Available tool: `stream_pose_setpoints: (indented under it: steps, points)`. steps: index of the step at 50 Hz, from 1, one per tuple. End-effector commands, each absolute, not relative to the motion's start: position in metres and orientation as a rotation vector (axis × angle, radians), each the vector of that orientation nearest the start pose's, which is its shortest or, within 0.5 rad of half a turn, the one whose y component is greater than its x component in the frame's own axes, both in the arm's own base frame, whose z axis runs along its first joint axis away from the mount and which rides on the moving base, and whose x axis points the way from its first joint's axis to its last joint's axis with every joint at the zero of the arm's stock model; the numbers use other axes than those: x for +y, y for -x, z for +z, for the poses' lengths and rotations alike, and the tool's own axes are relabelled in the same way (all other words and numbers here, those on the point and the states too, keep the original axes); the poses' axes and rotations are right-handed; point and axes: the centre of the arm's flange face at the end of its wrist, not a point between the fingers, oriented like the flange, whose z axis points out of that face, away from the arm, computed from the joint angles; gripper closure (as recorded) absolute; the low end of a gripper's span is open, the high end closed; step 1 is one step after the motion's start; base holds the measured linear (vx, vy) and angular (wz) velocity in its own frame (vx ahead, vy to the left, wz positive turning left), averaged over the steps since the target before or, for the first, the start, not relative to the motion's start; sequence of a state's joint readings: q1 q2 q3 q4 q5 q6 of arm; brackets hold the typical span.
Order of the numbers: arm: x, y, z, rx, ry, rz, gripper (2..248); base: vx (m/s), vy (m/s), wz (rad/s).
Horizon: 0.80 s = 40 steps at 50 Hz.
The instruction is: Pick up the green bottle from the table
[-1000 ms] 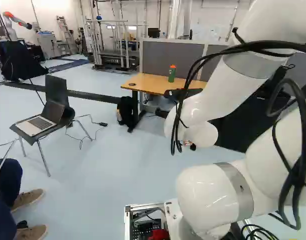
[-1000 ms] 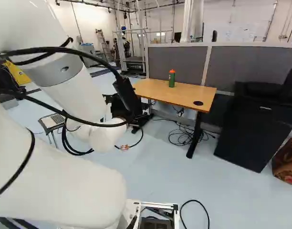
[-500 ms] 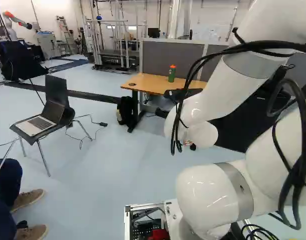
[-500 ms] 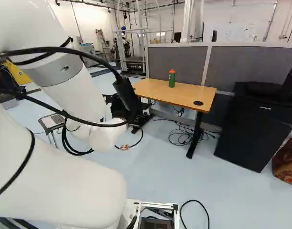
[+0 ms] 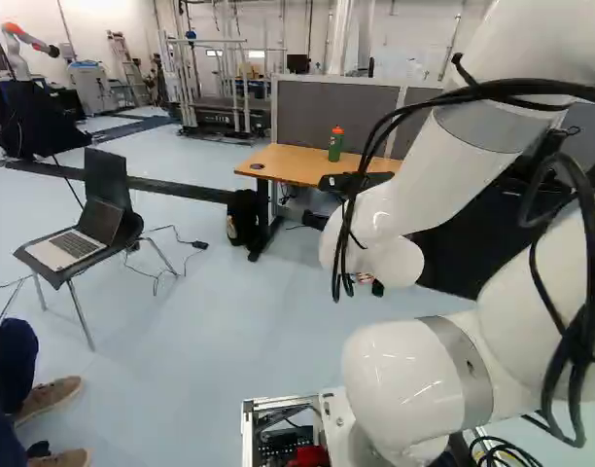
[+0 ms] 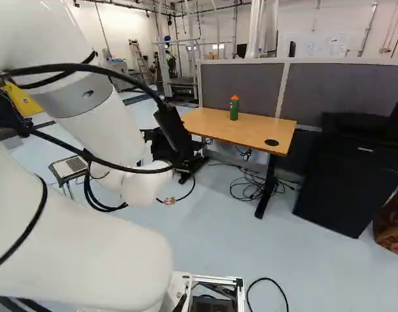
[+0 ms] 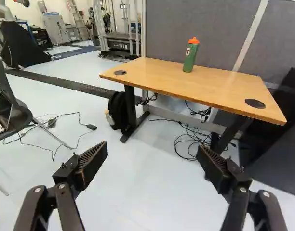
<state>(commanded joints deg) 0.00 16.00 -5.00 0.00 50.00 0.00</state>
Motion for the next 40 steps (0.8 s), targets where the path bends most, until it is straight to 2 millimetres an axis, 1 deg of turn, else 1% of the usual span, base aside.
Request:
stream_pose_setpoints:
  steps: [40]
  points:
    - [0.0000, -0.2703, 0.3656, 0.000, 2.558, -1.824, 3, 0.197, 0.008, -0.021]
